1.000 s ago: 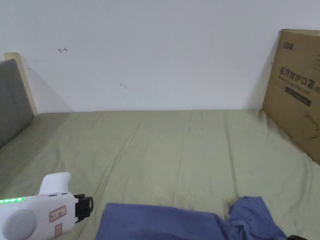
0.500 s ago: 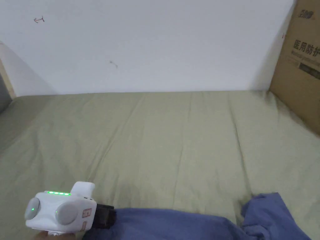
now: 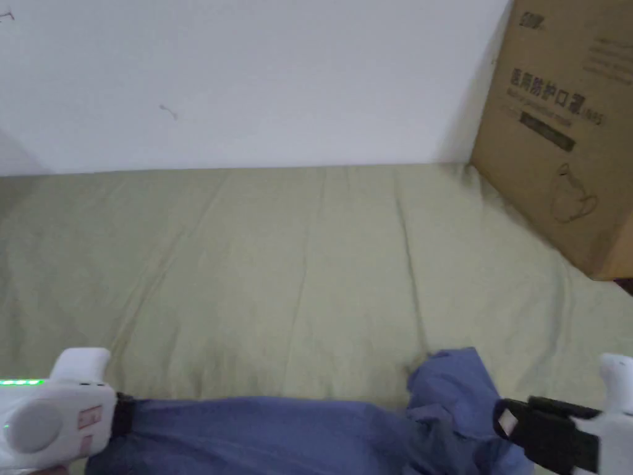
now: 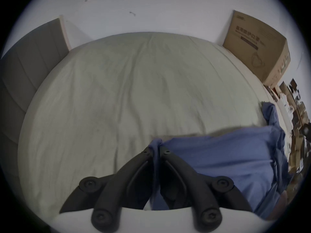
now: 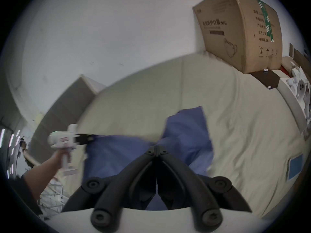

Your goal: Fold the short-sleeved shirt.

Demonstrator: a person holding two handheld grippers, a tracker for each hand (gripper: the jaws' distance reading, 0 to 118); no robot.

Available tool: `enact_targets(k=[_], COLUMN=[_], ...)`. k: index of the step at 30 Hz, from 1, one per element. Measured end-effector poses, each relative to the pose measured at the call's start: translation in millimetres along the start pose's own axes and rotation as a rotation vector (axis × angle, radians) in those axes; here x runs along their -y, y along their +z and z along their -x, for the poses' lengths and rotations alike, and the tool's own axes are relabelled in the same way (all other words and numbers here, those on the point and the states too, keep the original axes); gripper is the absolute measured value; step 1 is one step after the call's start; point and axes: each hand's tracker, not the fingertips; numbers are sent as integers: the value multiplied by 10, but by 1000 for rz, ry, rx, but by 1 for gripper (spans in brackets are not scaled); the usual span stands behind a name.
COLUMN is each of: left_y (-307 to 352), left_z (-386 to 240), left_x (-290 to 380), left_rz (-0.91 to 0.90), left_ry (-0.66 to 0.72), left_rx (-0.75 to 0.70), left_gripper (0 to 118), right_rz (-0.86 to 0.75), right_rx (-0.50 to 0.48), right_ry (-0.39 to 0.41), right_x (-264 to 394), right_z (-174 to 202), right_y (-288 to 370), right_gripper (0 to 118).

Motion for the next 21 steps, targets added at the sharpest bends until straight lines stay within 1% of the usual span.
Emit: enact_targets(k=[1,2,3,4,5,6,7,9,11,13,14,15,16,17,18,19,20,21], left_y=[72,160,238,308,361,409,434,478,479,490,494,470,470,476,474,469,483,510], left_z=[21,49,58,53,44,34,31,38,85,125,138,160,166,168,168,166,156,148], left_x=[3,6,-29,-12,9,35,16,68,79,144,176,170,191,219,232,235,249,262], left_rz=[-19,-33,-33,-34,-36,-40,-37,-28,-11,5,10,19,26,29,29,31,33,35], left_ry=[7,18,19,14,2,-31,-51,-57,-44,-20,-15,-10,-5,1,6,6,6,6], left_rx=[-13,-12,-6,-6,-11,-24,-31,-38,-38,-33,-33,-29,-26,-23,-21,-20,-20,-19], left_gripper=[6,6,6,6,6,6,6,6,6,6,6,6,6,6,6,6,6,6], right_rz=[15,64,146,197,216,265,326,358,445,541,537,514,481,472,487,490,485,481], right_rx=[43,62,63,84,120,156,183,234,322,388,392,385,380,333,297,308,305,276], right_ry=[-15,-43,-69,-83,-92,-99,-101,-130,-138,-103,-62,-2,51,92,114,128,118,99], right_x=[-138,-316,-473,-594,-656,-701,-727,-719,-648,-526,-475,-453,-417,-419,-423,-418,-414,-428], right_z=[-98,-233,-342,-427,-501,-578,-643,-729,-805,-848,-798,-715,-632,-540,-477,-429,-405,-409], right_y=[-158,-366,-577,-760,-908,-1085,-1220,-1447,-1638,-1769,-1765,-1742,-1667,-1628,-1621,-1582,-1541,-1528], right_gripper=[0,0,26,70,104,114,114,114,114,103,101,87,70,70,65,55,36,4])
